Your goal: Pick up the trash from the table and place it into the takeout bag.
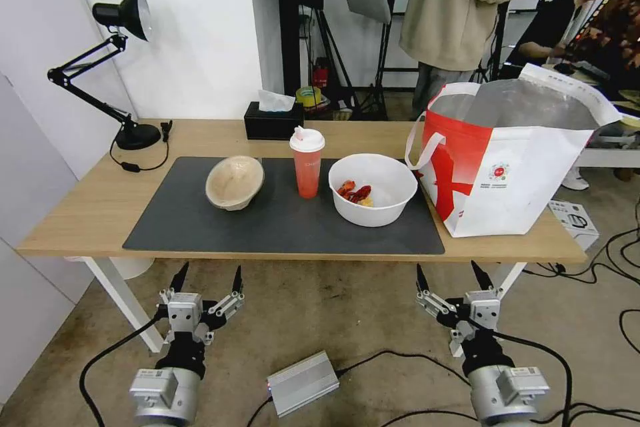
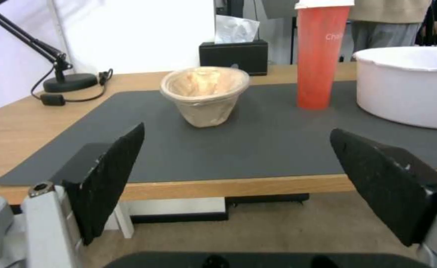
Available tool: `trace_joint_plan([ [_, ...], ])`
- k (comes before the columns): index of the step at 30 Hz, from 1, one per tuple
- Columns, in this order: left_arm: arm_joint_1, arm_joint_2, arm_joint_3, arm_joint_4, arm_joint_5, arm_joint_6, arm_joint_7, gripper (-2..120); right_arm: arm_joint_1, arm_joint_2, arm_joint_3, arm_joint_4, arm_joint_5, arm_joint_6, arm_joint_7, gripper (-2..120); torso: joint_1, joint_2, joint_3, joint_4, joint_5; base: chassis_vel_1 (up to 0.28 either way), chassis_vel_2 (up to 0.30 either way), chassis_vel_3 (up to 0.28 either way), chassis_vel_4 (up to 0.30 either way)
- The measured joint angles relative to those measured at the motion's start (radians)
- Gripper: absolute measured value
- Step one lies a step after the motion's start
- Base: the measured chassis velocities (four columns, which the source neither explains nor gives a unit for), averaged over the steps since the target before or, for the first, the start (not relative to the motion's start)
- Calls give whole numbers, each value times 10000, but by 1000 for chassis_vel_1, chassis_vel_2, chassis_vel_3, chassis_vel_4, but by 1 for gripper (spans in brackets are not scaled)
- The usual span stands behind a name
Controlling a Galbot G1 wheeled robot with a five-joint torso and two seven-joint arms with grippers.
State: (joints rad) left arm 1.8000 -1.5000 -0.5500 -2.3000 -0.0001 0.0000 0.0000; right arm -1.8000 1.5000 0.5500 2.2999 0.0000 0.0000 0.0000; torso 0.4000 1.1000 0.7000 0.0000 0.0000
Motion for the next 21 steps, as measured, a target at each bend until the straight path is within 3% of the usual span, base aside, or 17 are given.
trace_joint_plan([
  [14, -68, -53, 9, 169, 8, -186, -44, 100, 28, -35, 5, -62, 13, 8, 7, 100, 0, 0, 0, 0, 3, 0, 0, 0, 0],
  [16, -279, -228, 42, 701, 53, -765, -209, 100, 206, -249, 49, -403, 102, 198, 72, 100, -1, 1, -1, -1, -2, 0, 0, 0, 0],
  [17, -507, -417, 86, 1261, 107, -1406, -377, 100, 471, -552, 128, -889, 235, 470, 180, 100, 0, 0, 0, -1, 2, 0, 0, 0, 0],
  [18, -507, -417, 86, 1261, 107, -1406, -377, 100, 471, -552, 128, -889, 235, 470, 180, 100, 0, 0, 0, -1, 2, 0, 0, 0, 0],
  [21, -871, -731, 156, 2168, 178, -2476, -636, 100, 1176, -1373, 351, -2209, 598, 1233, 485, 100, 3, -3, 1, -2, 0, 0, 0, 0, 0],
])
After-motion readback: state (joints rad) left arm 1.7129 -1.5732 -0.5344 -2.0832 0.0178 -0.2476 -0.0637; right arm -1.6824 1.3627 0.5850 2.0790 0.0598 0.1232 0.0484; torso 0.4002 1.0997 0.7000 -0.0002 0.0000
